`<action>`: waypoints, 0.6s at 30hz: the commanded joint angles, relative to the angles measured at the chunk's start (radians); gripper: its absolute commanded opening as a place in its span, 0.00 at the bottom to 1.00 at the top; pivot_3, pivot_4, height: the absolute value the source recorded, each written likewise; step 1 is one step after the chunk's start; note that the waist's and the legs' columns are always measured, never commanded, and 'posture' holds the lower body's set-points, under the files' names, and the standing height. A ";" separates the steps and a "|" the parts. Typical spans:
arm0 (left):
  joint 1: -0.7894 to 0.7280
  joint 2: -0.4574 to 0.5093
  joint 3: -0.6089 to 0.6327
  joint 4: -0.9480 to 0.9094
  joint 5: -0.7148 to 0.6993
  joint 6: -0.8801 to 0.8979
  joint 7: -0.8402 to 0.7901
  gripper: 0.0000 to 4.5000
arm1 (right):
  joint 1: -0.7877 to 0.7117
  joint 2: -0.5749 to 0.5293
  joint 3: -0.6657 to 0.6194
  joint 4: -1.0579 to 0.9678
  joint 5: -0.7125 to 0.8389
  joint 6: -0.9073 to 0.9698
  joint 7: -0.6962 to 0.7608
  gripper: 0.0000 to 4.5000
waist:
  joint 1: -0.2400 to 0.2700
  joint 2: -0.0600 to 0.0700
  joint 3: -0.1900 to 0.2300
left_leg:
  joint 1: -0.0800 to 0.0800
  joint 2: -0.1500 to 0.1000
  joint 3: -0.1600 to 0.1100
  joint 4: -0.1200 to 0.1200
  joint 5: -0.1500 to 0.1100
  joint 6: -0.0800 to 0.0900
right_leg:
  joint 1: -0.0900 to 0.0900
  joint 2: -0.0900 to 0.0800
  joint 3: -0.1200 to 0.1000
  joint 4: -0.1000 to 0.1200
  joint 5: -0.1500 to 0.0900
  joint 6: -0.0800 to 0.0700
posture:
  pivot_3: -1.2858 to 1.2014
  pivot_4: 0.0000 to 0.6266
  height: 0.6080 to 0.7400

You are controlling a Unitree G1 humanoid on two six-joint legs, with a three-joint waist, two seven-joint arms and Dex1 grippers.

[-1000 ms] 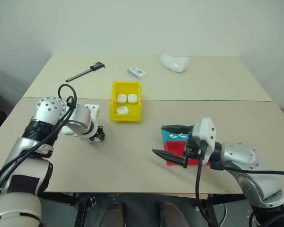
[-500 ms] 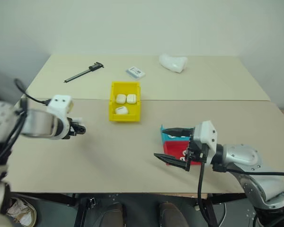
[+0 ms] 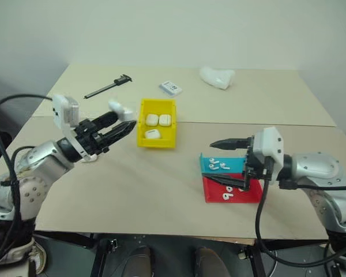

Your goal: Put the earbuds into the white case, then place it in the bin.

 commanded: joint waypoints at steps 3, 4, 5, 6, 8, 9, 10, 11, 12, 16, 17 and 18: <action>-0.117 -0.083 -0.052 0.017 0.049 -0.085 -0.295 0.62 | -0.050 -0.092 -0.044 -0.010 0.001 0.053 0.004 1.00 | -0.002 0.000 0.000 | 0.000 0.000 -0.001 0.000 0.000 0.000 | 0.000 0.000 0.000 0.000 0.000 0.000 | 0.52 0.24 1.00; -0.134 -0.101 -0.066 0.023 0.068 -0.100 -0.331 0.62 | -0.055 -0.119 -0.039 -0.014 -0.012 0.074 -0.004 1.00 | -0.002 0.000 0.000 | 0.000 0.000 -0.001 0.001 0.000 0.000 | 0.001 0.000 0.000 0.000 0.000 0.000 | 0.52 0.24 1.00; -0.147 -0.124 -0.086 0.027 0.091 -0.124 -0.369 0.62 | -0.064 -0.153 -0.029 -0.016 -0.022 0.114 -0.013 1.00 | -0.002 0.000 0.000 | 0.000 0.000 -0.001 0.001 0.000 0.000 | 0.000 0.000 0.000 0.000 0.000 0.000 | 0.52 0.24 1.00; -0.160 -0.147 -0.110 0.033 0.125 -0.159 -0.409 0.62 | -0.078 -0.190 -0.010 -0.024 -0.039 0.167 -0.029 1.00 | -0.002 0.000 0.000 | 0.000 0.000 -0.001 0.001 0.000 0.001 | 0.000 0.000 0.000 0.000 0.000 0.001 | 0.52 0.24 1.00; -0.178 -0.185 -0.143 0.043 0.181 -0.201 -0.449 0.62 | -0.097 -0.245 0.019 -0.030 -0.062 0.229 -0.042 1.00 | -0.002 0.000 0.000 | 0.000 0.000 -0.001 0.001 0.000 0.001 | 0.000 0.000 0.001 0.000 0.000 0.001 | 0.52 0.24 1.00; -0.187 -0.208 -0.157 0.052 0.199 -0.227 -0.484 0.62 | -0.115 -0.273 0.051 -0.032 -0.073 0.260 -0.031 1.00 | -0.004 0.000 0.000 | -0.001 0.000 -0.001 0.001 0.000 0.001 | 0.000 0.000 0.000 0.000 0.000 0.001 | 0.52 0.24 1.00; -0.192 -0.224 -0.165 0.059 0.210 -0.244 -0.510 0.62 | -0.129 -0.291 0.072 -0.034 -0.078 0.280 -0.022 1.00 | -0.006 0.000 0.000 | -0.001 0.000 -0.001 0.001 0.000 0.001 | 0.000 0.000 0.000 0.000 0.000 0.001 | 0.52 0.24 1.00; -0.197 -0.241 -0.171 0.063 0.216 -0.250 -0.522 0.62 | -0.149 -0.319 0.112 -0.034 -0.088 0.308 0.002 1.00 | -0.008 0.000 0.000 | 0.000 0.000 -0.001 0.001 0.000 0.001 | 0.000 0.001 0.001 0.000 0.000 0.001 | 0.52 0.24 1.00; -0.201 -0.255 -0.177 0.064 0.223 -0.253 -0.526 0.62 | -0.160 -0.339 0.136 -0.033 -0.095 0.324 0.021 1.00 | -0.011 0.001 0.000 | -0.001 0.001 -0.002 0.001 0.000 0.001 | 0.000 0.001 0.001 0.000 0.000 0.001 | 0.52 0.24 1.00; -0.210 -0.299 -0.194 0.070 0.266 -0.269 -0.533 0.62 | -0.174 -0.377 0.213 -0.027 -0.158 0.286 0.075 0.79 | -0.014 0.001 0.000 | -0.001 0.001 -0.004 0.001 -0.001 0.001 | -0.001 0.001 0.001 0.000 0.000 0.001 | 0.52 0.24 1.00; -0.207 -0.318 -0.199 0.068 0.274 -0.275 -0.522 0.62 | -0.178 -0.386 0.248 -0.019 -0.194 0.261 0.094 0.71 | -0.014 0.001 0.000 | -0.001 0.001 -0.005 0.001 -0.001 0.001 | 0.000 0.001 0.001 0.000 0.000 0.001 | 0.52 0.24 1.00; -0.203 -0.336 -0.203 0.062 0.280 -0.278 -0.512 0.62 | -0.186 -0.388 0.288 -0.006 -0.234 0.240 0.113 0.64 | -0.015 0.001 -0.001 | -0.001 0.001 -0.005 0.001 -0.001 0.001 | 0.000 0.001 0.001 0.000 0.000 0.001 | 0.52 0.24 1.00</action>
